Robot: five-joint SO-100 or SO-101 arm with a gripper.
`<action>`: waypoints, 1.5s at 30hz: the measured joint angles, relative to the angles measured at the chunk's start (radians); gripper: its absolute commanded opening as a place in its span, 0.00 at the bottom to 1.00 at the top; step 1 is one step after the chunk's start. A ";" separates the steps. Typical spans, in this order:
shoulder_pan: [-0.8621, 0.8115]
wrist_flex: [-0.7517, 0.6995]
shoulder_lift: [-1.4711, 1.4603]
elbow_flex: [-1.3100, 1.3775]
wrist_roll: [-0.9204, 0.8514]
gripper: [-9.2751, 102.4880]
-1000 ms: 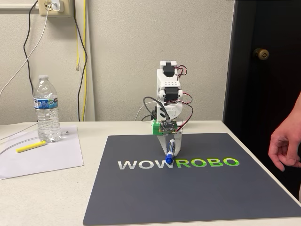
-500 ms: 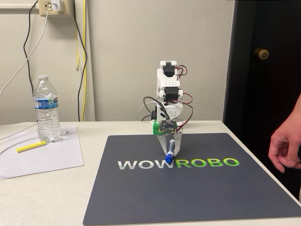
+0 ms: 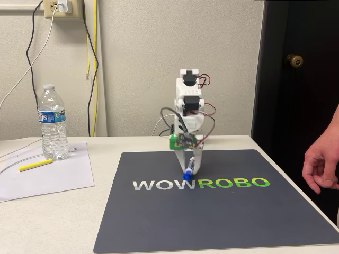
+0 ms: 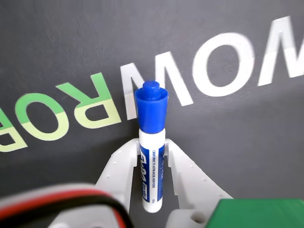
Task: Pick up the blue marker.
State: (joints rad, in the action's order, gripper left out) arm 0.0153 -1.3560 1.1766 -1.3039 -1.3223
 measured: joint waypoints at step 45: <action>0.029 0.110 0.021 0.140 0.184 0.13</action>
State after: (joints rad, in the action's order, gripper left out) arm 0.0445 -1.2456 1.1980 -1.1643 -1.1382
